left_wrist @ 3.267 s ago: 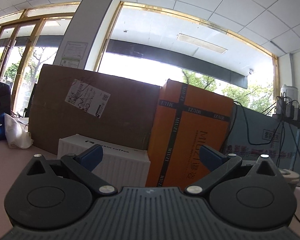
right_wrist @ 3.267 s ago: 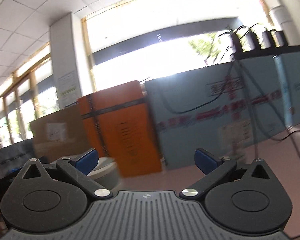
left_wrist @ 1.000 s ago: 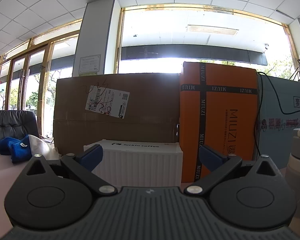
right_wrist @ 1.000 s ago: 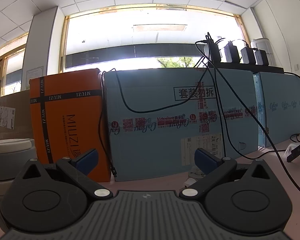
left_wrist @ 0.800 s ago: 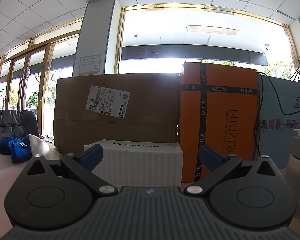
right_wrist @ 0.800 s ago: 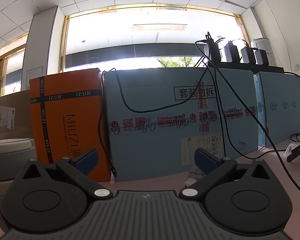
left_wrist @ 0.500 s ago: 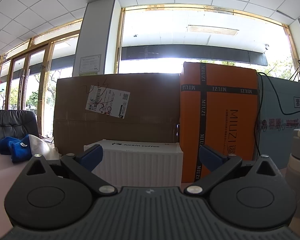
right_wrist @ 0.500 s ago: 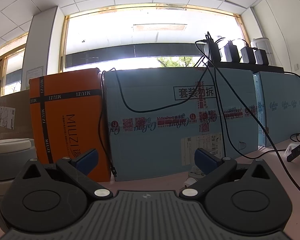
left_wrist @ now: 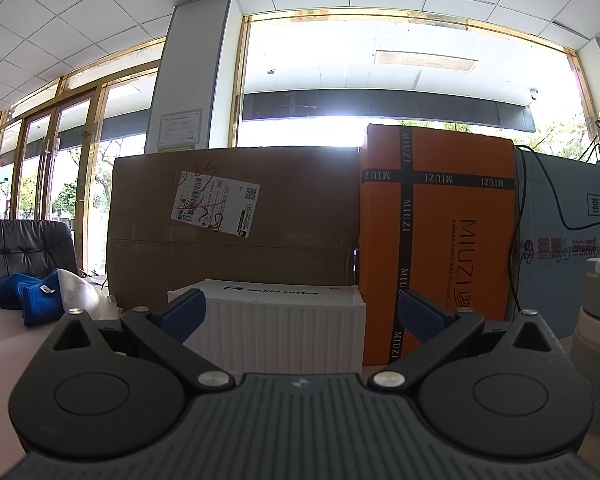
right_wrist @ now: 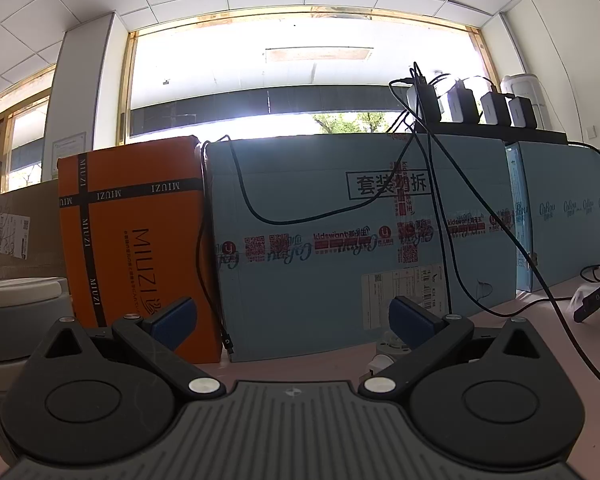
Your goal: Clean container
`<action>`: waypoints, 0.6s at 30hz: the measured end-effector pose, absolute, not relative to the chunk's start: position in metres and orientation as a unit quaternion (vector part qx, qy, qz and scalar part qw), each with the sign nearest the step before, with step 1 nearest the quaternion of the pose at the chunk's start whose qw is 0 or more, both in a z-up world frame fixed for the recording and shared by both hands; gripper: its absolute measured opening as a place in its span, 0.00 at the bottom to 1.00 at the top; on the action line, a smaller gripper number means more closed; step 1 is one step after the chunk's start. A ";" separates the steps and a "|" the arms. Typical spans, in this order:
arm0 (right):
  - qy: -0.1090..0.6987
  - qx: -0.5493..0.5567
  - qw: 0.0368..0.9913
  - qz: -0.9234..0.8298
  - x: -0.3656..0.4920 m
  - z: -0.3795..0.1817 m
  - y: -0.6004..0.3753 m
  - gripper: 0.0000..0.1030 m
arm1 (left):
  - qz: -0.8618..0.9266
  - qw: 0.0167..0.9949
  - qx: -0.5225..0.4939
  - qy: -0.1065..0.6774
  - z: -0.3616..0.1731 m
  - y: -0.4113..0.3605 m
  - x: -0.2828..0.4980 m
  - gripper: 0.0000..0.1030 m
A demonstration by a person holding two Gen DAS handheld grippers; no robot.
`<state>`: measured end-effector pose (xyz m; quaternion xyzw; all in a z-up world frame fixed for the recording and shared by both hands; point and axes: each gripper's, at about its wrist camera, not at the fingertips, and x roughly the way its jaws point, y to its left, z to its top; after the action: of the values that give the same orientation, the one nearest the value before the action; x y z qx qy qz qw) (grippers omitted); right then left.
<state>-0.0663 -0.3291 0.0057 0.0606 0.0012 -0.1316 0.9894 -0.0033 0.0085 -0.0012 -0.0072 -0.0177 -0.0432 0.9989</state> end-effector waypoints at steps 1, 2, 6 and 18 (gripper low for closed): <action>0.001 0.061 0.989 -0.132 -0.066 0.006 -0.329 1.00 | -0.043 0.999 -0.007 -0.018 -0.001 0.009 -0.003 1.00; 0.001 0.061 0.989 -0.132 -0.066 0.006 -0.329 1.00 | -0.043 0.999 -0.007 -0.018 -0.001 0.008 -0.003 1.00; 0.002 0.061 0.989 -0.132 -0.066 0.006 -0.329 1.00 | -0.043 0.999 -0.007 -0.017 -0.002 0.009 -0.003 1.00; 0.002 0.062 0.989 -0.132 -0.066 0.006 -0.329 1.00 | -0.043 0.999 -0.008 -0.018 -0.001 0.009 -0.005 1.00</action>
<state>-0.0657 -0.3288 0.0056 0.0616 0.0016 -0.1323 0.9893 -0.0047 0.0095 -0.0015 -0.0076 -0.0176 -0.0433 0.9989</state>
